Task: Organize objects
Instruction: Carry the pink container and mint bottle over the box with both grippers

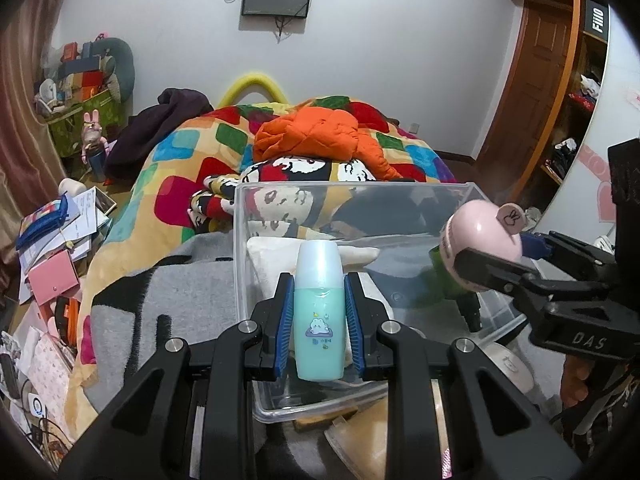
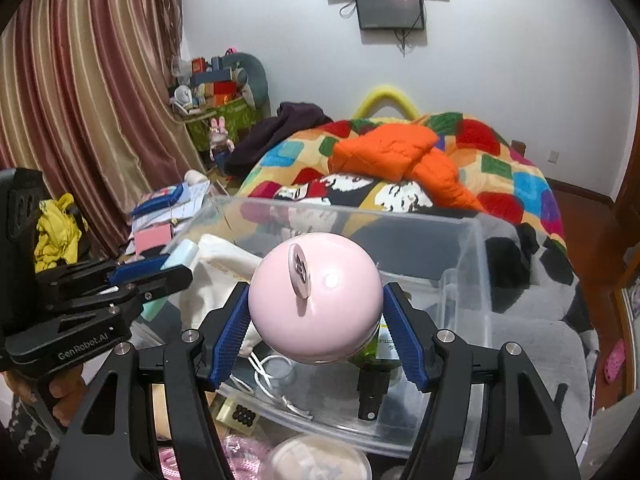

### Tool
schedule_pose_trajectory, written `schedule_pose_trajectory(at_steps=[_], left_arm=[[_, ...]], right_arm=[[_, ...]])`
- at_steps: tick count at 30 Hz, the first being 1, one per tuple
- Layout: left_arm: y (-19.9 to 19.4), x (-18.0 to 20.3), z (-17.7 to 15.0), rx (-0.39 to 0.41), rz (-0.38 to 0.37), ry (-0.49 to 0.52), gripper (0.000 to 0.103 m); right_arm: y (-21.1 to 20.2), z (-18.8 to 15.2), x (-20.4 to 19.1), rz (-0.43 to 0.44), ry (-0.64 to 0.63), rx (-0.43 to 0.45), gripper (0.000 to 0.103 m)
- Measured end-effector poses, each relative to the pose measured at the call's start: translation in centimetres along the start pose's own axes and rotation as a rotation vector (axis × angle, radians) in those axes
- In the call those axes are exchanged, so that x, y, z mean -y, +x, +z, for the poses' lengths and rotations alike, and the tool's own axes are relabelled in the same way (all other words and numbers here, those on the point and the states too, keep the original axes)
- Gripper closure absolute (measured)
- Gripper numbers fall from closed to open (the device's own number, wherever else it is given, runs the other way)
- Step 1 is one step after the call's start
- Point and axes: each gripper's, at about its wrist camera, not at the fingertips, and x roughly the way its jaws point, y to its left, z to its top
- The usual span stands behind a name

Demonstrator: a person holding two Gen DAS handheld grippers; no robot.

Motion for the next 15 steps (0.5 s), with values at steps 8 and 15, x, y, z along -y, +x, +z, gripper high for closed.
schedule_pose_trajectory(at_steps=[8, 15], left_arm=[[0.9, -0.2, -0.4, -0.014, 0.013, 0.003, 0.078], [1.3, -0.1, -0.5, -0.008, 0.017, 0.019, 0.079]], right_arm=[[1.9, -0.4, -0.4, 0.014, -0.028, -0.054, 0.041], [3.2, -0.6, -0.9, 0.021, -0.042, -0.092, 0.041]])
